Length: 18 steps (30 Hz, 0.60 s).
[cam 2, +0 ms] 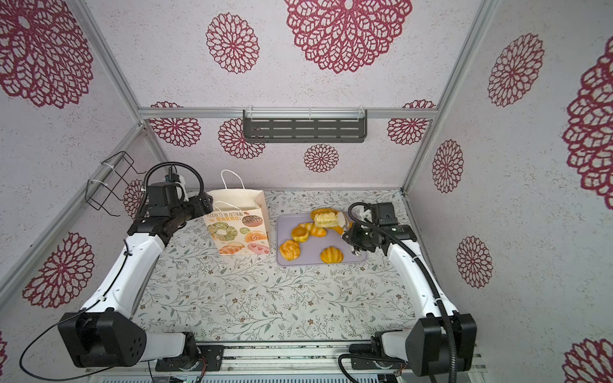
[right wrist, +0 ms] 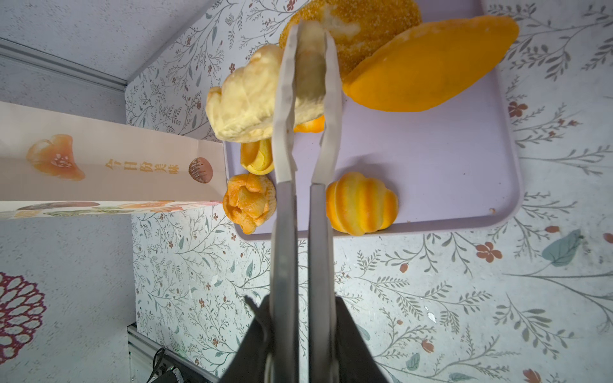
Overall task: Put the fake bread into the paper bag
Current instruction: 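Lift the bun with the tongs and carry it over the bag's opening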
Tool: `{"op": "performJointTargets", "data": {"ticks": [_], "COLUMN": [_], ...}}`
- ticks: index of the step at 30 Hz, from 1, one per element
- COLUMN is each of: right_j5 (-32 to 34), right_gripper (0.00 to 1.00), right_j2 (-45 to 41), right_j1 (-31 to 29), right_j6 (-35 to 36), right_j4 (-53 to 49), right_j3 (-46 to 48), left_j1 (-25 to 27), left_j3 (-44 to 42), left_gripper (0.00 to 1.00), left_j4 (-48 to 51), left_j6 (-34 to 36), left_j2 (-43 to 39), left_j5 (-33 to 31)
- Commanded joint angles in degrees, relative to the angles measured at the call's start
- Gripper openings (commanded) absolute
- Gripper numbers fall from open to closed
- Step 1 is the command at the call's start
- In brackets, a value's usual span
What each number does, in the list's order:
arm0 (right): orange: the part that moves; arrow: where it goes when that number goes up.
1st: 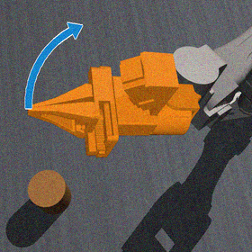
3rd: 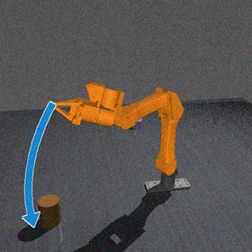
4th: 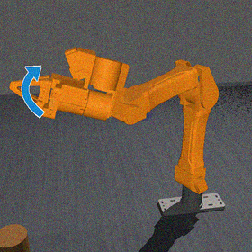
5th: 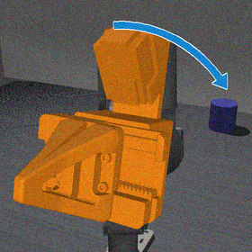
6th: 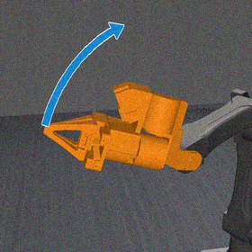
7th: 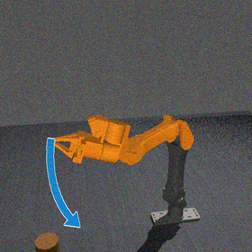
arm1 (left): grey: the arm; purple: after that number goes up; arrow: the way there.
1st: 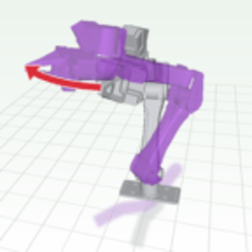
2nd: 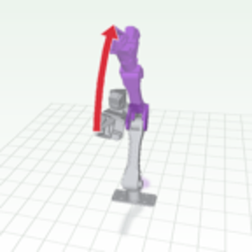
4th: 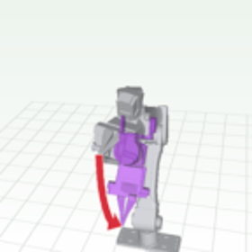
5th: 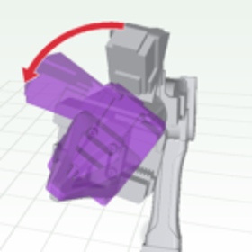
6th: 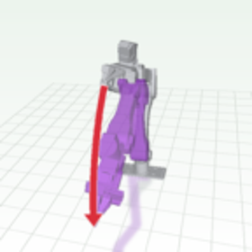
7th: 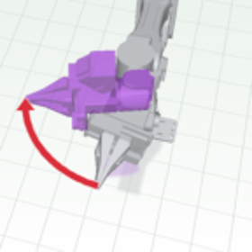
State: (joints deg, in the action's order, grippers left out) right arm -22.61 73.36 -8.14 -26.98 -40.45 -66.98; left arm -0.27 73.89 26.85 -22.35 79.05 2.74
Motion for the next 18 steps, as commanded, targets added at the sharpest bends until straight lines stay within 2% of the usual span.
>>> {"op": "performJointTargets", "data": {"ticks": [1,10,12,13,18], "right_j5": [0.76,3.46,4.01,4.42,5.43], "right_gripper": [0.12,0.11,0.11,0.11,0.11], "right_j2": [-2.14,0.65,1.7,2.16,4.72], "right_j1": [-0.81,-4.6,-5.75,-6.22,-8.78], "right_j6": [1.39,1.93,1.85,1.85,1.81], "right_j4": [0.03,-3.17,-3.7,-4.05,-5.23], "right_j3": [-4.26,-12.84,-14.95,-15.9,-21.12], "left_j1": [0.27,0.27,0.27,0.21,-0.21], "left_j3": [1.52,1.93,2.1,2.12,1.87], "left_gripper": [0.89,0.82,0.61,0.55,0.57], "left_j4": [-0.5,-0.57,-0.45,-0.43,-0.85], "left_j6": [0.47,0.07,0.3,0.37,0.03], "left_j2": [0.97,2.18,2.32,2.34,2.63], "left_j5": [1.55,2.62,2.83,2.57,3.31]}}
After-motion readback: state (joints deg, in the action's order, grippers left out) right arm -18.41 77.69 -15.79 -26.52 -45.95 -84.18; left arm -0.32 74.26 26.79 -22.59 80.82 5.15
